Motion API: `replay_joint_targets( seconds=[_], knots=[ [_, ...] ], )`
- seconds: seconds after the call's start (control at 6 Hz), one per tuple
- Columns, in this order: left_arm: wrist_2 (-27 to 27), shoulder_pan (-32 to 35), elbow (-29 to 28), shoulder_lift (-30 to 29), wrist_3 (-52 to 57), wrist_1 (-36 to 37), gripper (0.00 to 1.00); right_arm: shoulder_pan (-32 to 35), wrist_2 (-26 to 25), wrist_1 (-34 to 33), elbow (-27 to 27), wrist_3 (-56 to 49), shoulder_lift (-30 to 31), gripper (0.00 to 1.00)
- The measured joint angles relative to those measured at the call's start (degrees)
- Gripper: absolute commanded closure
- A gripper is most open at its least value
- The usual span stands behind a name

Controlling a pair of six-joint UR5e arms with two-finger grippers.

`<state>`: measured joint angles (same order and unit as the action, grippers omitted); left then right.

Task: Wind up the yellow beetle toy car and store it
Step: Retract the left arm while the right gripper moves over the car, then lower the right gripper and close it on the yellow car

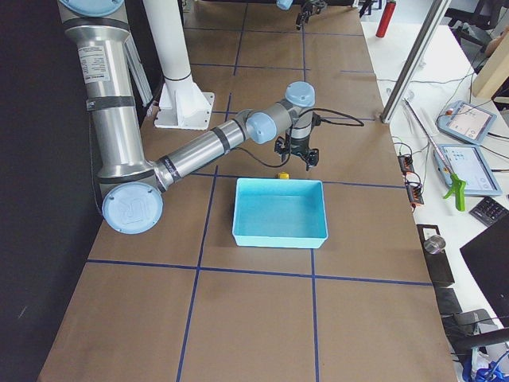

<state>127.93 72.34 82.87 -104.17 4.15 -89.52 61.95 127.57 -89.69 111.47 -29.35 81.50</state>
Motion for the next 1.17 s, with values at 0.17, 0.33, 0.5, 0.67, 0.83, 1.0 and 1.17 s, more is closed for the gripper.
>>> replay_joint_targets(
  seconds=[0.17,0.33,0.5,0.67,0.83,1.0,1.17],
  knots=[
    [0.08,3.46,0.18,2.21,-6.18,-0.09,0.0,-2.61,-0.57,1.48,0.09,-1.74,0.04,0.0],
    [0.15,6.38,0.44,2.9,-11.02,-0.15,0.0,-5.27,-2.03,3.88,-0.17,-2.61,0.19,0.0],
    [0.19,9.18,0.48,3.01,-14.74,-0.22,0.0,-7.42,-3.25,5.27,-1.19,-4.25,0.11,0.0],
    [0.21,11.39,0.49,2.82,-16.29,-0.28,0.0,-8.78,-3.67,6.19,-2.76,-7.01,0.06,0.0],
    [0.24,12.7,0.5,2.6,-16.82,-0.3,0.0,-9.81,-3.81,6.84,-3.94,-8.88,0.25,0.0],
    [0.28,13.6,0.48,2.53,-17.0,-0.3,0.0,-11.05,-3.9,7.1,-4.81,-9.58,0.42,0.0],
    [0.3,14.04,0.46,2.49,-16.92,-0.33,0.0,-12.33,-4.17,7.2,-5.59,-9.78,0.39,0.0]
  ],
)
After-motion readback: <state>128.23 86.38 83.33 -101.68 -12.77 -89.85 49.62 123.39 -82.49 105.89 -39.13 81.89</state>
